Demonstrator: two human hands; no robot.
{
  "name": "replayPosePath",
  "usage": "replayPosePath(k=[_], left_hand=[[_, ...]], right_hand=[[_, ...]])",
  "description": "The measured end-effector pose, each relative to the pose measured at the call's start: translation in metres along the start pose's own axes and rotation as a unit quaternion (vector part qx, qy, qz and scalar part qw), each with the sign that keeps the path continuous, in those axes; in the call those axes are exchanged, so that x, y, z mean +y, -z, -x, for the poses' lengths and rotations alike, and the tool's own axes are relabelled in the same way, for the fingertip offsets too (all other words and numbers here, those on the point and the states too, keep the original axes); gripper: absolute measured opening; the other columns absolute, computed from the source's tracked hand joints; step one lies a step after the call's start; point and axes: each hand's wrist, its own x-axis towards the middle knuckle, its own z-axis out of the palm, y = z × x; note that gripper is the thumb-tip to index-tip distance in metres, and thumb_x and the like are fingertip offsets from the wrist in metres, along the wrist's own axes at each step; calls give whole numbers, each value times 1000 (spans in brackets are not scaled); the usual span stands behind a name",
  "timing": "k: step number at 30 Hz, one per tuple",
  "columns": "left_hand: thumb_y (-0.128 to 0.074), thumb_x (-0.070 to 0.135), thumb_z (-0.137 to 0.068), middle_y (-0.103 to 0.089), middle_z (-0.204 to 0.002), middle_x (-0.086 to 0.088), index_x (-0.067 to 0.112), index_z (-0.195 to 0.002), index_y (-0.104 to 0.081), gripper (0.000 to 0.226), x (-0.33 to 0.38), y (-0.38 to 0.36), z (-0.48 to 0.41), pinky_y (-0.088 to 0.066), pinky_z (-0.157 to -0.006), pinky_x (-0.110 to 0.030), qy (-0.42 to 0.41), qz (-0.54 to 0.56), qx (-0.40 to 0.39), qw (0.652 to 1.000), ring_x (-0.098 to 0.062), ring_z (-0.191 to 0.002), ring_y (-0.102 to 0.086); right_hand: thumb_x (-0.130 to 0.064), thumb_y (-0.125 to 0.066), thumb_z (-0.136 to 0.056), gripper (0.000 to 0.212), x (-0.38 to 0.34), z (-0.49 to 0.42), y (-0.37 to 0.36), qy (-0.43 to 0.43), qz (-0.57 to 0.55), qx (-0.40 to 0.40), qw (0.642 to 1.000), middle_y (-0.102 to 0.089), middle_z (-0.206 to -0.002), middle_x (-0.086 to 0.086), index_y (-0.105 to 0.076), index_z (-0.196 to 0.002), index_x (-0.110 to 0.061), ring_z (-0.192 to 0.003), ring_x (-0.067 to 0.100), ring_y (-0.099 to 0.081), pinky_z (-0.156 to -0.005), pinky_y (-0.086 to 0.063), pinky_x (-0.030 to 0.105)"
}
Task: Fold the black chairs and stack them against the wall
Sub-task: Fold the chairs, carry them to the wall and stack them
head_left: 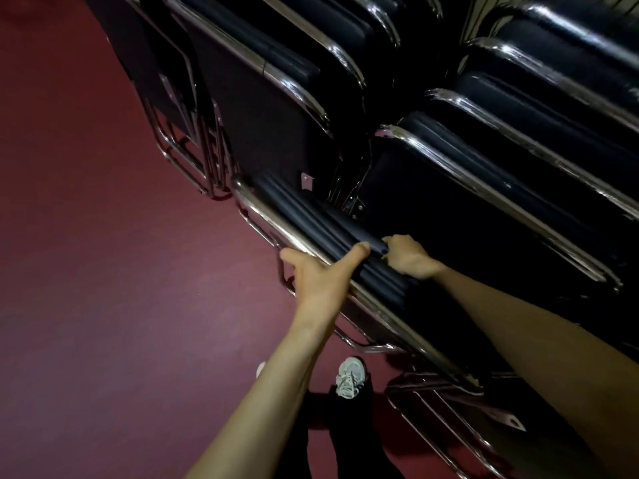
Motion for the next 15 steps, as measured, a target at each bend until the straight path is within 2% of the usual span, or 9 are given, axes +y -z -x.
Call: replayPosePath(k=[3, 5, 8, 10, 12, 13, 15], left_hand=[[-84, 44, -61, -61, -102, -3, 27, -91, -24, 69, 3, -21, -3, -55, -88, -43, -12, -20, -31, 999, -19, -96, -66], [-85, 43, -64, -60, -105, -5, 23, -96, -24, 71, 5, -33, -8, -54, -90, -42, -14, -21, -26, 999, -19, -97, -64], [-85, 44, -63, -56, -106, -4, 18, -103, -24, 77, 11, -45, -24, -51, -95, -40, -7, -10, 5, 1000, -20, -99, -61], [-85, 41, -66, -55, -111, -5, 12, -116, -23, 85, 18, -53, -39, -50, -98, -40, 9, 1, 8, 1000, -22, -105, -59], [-84, 40, -69, -53, -123, -10, 5, -131, -15, 99, 28, -62, -55, -47, -103, -39, 22, 0, 2, 1000, -24, -113, -56], [-83, 40, -70, -51, -129, -12, 3, -136, -10, 105, 32, -67, -62, -45, -104, -39, 26, -1, -3, 1000, -26, -117, -54], [-82, 42, -71, -47, -134, -14, 5, -138, -4, 109, 36, -77, -73, -46, -103, -41, 38, -8, -19, 999, -28, -119, -52]], right_hand=[[-20, -47, -96, 32, 14, 4, 11, -6, -61, -54, 997, -59, -123, 16, -52, -126, -9, -110, 33, -58, -97, -46, 37], [-21, -49, -96, 30, 18, 13, 26, 4, -122, -84, 989, -59, -121, 15, -52, -122, -6, -111, 31, -58, -100, -45, 42], [-24, -52, -96, 36, 20, 33, 55, 19, -174, -118, 978, -60, -120, 9, -51, -129, -11, -111, 25, -58, -88, -47, 30], [-32, -53, -96, 35, 25, 51, 77, 21, -235, -138, 962, -65, -110, 7, -60, -121, -10, -106, 23, -60, -80, -48, 25], [-55, -50, -91, 55, 30, 71, 97, 17, -289, -115, 950, -66, -117, 5, -63, -122, -12, -112, 19, -60, -97, -46, 28], [-64, -46, -88, 65, 34, 78, 105, 18, -275, -85, 958, -61, -127, 4, -60, -128, -15, -120, 18, -56, -105, -39, 30], [-77, -43, -79, 79, 40, 89, 109, 12, -171, -2, 985, -55, -136, 5, -57, -131, -19, -125, 21, -51, -106, -36, 31]])
